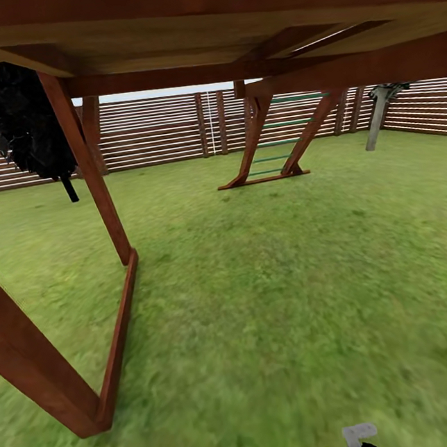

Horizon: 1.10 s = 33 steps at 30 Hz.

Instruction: Take the three Easter eggs out of the wicker basket on the lawn in the garden, then place them on the lawn next to a single tree (choose any tree) so that all three eggs are next to the same tree and none are left in the basket.

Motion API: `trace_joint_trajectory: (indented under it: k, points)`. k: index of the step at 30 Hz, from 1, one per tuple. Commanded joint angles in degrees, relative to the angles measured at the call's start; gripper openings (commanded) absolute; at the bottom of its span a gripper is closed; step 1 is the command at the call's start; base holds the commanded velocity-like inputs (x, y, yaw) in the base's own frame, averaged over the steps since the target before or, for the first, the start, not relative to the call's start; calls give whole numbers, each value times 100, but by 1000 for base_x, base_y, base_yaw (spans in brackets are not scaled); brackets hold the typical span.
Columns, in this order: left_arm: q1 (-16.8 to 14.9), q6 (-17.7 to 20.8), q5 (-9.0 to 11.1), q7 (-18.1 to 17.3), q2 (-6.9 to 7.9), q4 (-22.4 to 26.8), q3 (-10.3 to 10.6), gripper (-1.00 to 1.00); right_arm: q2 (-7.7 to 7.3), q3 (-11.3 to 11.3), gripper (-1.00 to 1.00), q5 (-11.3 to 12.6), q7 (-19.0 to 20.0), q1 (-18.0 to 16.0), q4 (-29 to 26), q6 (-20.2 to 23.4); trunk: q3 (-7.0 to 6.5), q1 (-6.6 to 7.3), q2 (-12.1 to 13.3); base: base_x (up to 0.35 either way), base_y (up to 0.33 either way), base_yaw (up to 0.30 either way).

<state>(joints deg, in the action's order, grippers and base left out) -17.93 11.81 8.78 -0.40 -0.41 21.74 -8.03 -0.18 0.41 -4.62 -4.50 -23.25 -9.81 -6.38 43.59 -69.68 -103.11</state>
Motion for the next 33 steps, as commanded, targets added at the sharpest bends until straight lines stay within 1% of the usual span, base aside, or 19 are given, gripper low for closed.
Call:
trace_joint_trajectory:
  k: [1, 16, 18, 25, 30, 33]
  points:
    - [0, 37, 51, -4, -3, 13, -24, 100, 0, 3, 100, -48, -24, -4, 6, -12, 5, -3, -2, 316, -72, 0]
    - [0, 38, 53, -4, -3, 11, -24, 100, 13, 3, 100, -40, -24, -4, 12, -12, 5, -3, -2, 316, -72, 0]
    - [0, 36, 53, -4, -3, 11, -24, 100, 10, 9, 100, -61, -24, -4, 131, -12, 5, -3, -2, 316, -72, 0]
    - [0, 37, 53, -4, -3, 12, -24, 100, 9, 4, 100, -74, -24, -4, 214, -30, 5, -3, -2, 316, -71, 0]
    - [0, 35, 52, -4, -3, 10, -24, 100, 9, 3, 100, -61, -24, -4, 216, -147, 5, -3, -2, 316, -20, 0]
    - [0, 34, 51, -4, -3, 12, -24, 100, 9, 3, 100, -57, -24, -4, 217, -167, 5, -3, -2, 316, -2, 115]
